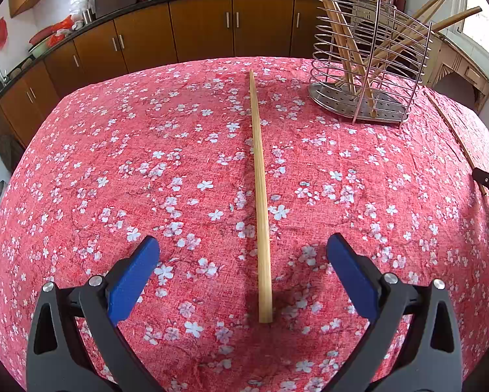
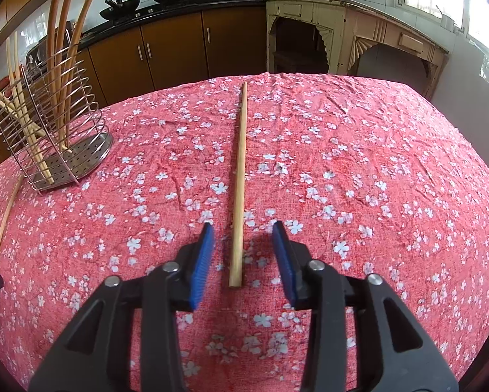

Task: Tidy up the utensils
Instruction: 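Lower the left tool over the last loose chopstick and close on it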

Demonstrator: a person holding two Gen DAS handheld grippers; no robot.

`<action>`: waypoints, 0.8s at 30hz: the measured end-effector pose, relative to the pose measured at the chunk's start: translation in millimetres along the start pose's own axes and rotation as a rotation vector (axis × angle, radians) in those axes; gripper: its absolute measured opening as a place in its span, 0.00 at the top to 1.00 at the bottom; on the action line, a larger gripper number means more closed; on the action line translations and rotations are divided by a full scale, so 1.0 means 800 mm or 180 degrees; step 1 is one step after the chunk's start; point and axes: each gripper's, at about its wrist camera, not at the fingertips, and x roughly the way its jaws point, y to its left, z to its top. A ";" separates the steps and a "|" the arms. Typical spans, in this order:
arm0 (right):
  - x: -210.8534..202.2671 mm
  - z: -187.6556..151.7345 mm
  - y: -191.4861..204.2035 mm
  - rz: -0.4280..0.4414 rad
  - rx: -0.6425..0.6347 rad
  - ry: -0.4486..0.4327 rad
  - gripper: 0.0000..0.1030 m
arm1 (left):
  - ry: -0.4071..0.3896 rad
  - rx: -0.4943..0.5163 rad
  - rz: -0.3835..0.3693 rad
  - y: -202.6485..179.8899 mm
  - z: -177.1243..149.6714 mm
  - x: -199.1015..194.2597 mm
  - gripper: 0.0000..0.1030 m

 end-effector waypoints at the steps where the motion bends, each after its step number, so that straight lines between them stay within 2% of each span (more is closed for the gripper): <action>1: 0.001 0.001 0.001 -0.0002 -0.0009 0.0001 0.60 | 0.0000 0.0000 0.0000 -0.001 0.000 0.000 0.02; 9: -0.012 -0.013 -0.002 0.0020 -0.0030 -0.0002 0.61 | 0.0002 0.0004 0.0007 -0.001 0.000 0.000 0.02; 15: -0.023 -0.024 -0.003 -0.0011 -0.0019 -0.0011 0.73 | 0.0003 0.0004 0.0006 -0.001 0.000 0.000 0.02; 19: -0.027 -0.027 0.008 -0.0005 -0.0135 -0.0017 0.85 | -0.0007 -0.0007 -0.0014 0.002 -0.004 -0.005 0.02; 21: -0.026 -0.027 0.009 0.0012 -0.0146 -0.0015 0.87 | -0.0091 -0.0031 -0.0195 0.007 -0.013 -0.017 0.02; 24: -0.027 -0.027 0.009 0.0052 -0.0148 -0.0013 0.90 | -0.0230 0.0032 -0.0307 0.010 -0.027 -0.037 0.05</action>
